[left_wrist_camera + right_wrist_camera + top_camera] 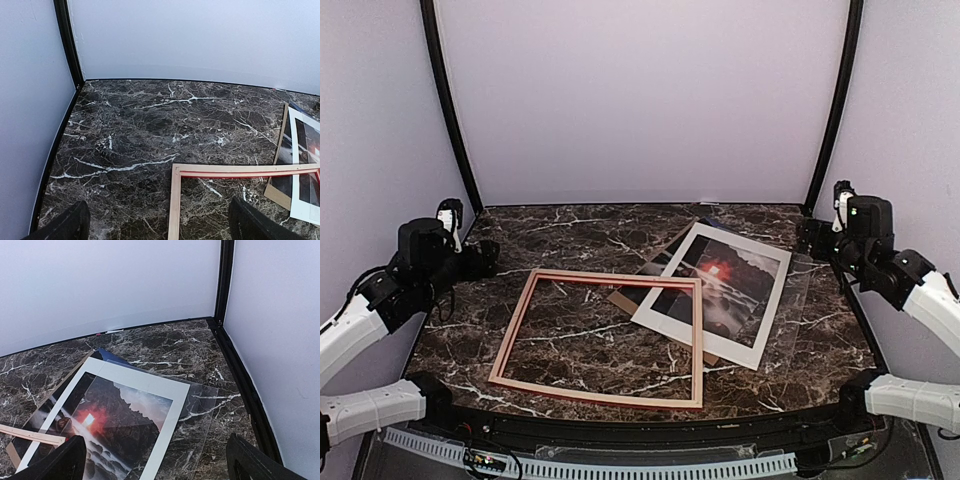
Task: Put the photo into the frame
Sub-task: Move the frame body to the center of the board.
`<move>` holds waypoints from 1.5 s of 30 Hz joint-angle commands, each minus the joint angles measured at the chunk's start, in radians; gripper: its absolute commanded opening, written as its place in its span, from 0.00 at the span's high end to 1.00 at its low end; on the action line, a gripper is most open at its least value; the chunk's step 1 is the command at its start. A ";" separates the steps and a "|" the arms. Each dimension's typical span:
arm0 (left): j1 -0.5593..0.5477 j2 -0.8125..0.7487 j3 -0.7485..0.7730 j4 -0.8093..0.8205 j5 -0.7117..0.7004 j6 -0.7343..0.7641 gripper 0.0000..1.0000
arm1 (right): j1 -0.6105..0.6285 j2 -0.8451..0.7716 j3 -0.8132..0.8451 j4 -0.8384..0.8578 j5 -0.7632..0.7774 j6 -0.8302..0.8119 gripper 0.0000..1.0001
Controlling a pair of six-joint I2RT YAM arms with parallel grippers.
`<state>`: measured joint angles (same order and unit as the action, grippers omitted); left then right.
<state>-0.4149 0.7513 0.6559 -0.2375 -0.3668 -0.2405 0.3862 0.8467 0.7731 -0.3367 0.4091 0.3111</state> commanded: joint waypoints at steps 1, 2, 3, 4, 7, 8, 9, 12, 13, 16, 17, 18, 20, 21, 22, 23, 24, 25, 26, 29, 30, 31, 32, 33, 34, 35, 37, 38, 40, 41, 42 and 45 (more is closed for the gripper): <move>-0.009 -0.001 0.037 -0.021 0.006 -0.037 0.01 | 0.008 -0.025 -0.007 0.050 0.011 -0.013 0.01; -0.009 0.000 0.038 -0.021 0.011 -0.040 0.01 | 0.009 -0.022 -0.005 0.048 0.011 -0.013 0.01; -0.010 0.005 0.041 -0.022 0.021 -0.043 0.01 | 0.009 -0.018 -0.004 0.047 0.013 -0.013 0.01; -0.010 0.011 0.045 -0.027 0.026 -0.045 0.01 | 0.009 -0.013 -0.001 0.045 0.015 -0.013 0.01; -0.011 0.060 0.085 -0.070 0.045 -0.069 0.01 | 0.010 -0.002 0.009 0.033 0.015 -0.012 0.01; -0.011 0.074 0.096 -0.102 0.050 -0.079 0.01 | 0.010 -0.003 0.010 0.030 0.016 -0.013 0.01; -0.012 0.099 0.111 -0.131 0.056 -0.102 0.01 | 0.011 -0.003 0.011 0.027 0.013 -0.011 0.01; -0.016 0.149 0.130 -0.193 0.085 -0.160 0.01 | 0.011 -0.008 0.012 0.016 -0.004 0.002 0.01; -0.018 0.173 0.132 -0.219 0.103 -0.187 0.01 | 0.011 -0.009 0.010 0.012 -0.013 0.011 0.01; -0.030 0.247 0.134 -0.274 0.156 -0.241 0.01 | 0.012 -0.003 -0.001 0.004 -0.047 0.041 0.01; -0.035 0.264 0.131 -0.294 0.165 -0.250 0.01 | 0.012 0.002 -0.006 0.005 -0.061 0.048 0.01; -0.047 0.298 0.126 -0.301 0.182 -0.258 0.02 | 0.012 0.008 -0.013 0.007 -0.076 0.053 0.01; -0.070 0.351 0.117 -0.309 0.213 -0.261 0.04 | 0.013 0.027 -0.023 0.017 -0.109 0.064 0.01; -0.080 0.368 0.115 -0.318 0.217 -0.264 0.05 | 0.013 0.040 -0.028 0.023 -0.126 0.068 0.01; -0.084 0.403 0.113 -0.325 0.214 -0.269 0.06 | 0.013 0.054 -0.031 0.027 -0.145 0.072 0.01; -0.087 0.420 0.113 -0.336 0.211 -0.270 0.07 | 0.013 0.068 -0.034 0.032 -0.163 0.077 0.01; -0.088 0.452 0.115 -0.339 0.200 -0.270 0.07 | 0.014 0.085 -0.038 0.035 -0.182 0.082 0.01; -0.088 0.469 0.119 -0.354 0.191 -0.272 0.08 | 0.014 0.100 -0.043 0.040 -0.203 0.084 0.01; -0.088 0.504 0.130 -0.363 0.161 -0.274 0.09 | 0.016 0.115 -0.048 0.043 -0.220 0.087 0.01; -0.088 0.576 0.163 -0.418 0.106 -0.272 0.11 | 0.026 0.162 -0.054 0.041 -0.266 0.092 0.01; -0.087 0.614 0.175 -0.424 0.090 -0.260 0.12 | 0.031 0.174 -0.054 0.039 -0.277 0.091 0.01; -0.087 0.632 0.179 -0.432 0.084 -0.254 0.12 | 0.037 0.182 -0.055 0.036 -0.286 0.091 0.01; -0.086 0.672 0.189 -0.438 0.078 -0.242 0.12 | 0.040 0.188 -0.056 0.036 -0.294 0.091 0.01; -0.085 0.711 0.194 -0.441 0.075 -0.237 0.12 | 0.041 0.191 -0.058 0.037 -0.302 0.091 0.01; -0.085 0.729 0.204 -0.443 0.069 -0.227 0.12 | 0.043 0.192 -0.059 0.039 -0.311 0.091 0.01; -0.083 0.765 0.209 -0.443 0.062 -0.220 0.13 | 0.045 0.192 -0.062 0.042 -0.318 0.092 0.01; -0.074 0.812 0.226 -0.437 0.054 -0.197 0.18 | 0.047 0.189 -0.066 0.048 -0.328 0.095 0.01; -0.070 0.826 0.239 -0.433 0.051 -0.181 0.24 | 0.047 0.187 -0.068 0.050 -0.331 0.097 0.01; -0.050 0.860 0.254 -0.423 0.051 -0.153 0.30 | 0.049 0.186 -0.069 0.051 -0.336 0.095 0.01; -0.036 0.875 0.259 -0.418 0.056 -0.142 0.32 | 0.049 0.187 -0.070 0.050 -0.338 0.094 0.01; -0.018 0.882 0.267 -0.408 0.059 -0.118 0.35 | 0.049 0.186 -0.072 0.051 -0.337 0.093 0.01; 0.028 0.914 0.300 -0.389 0.084 -0.044 0.47 | 0.048 0.187 -0.083 0.056 -0.336 0.093 0.01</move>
<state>-0.4389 1.6341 0.9176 -0.6304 -0.2882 -0.3927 0.4282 1.0416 0.7128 -0.3275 0.0879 0.3981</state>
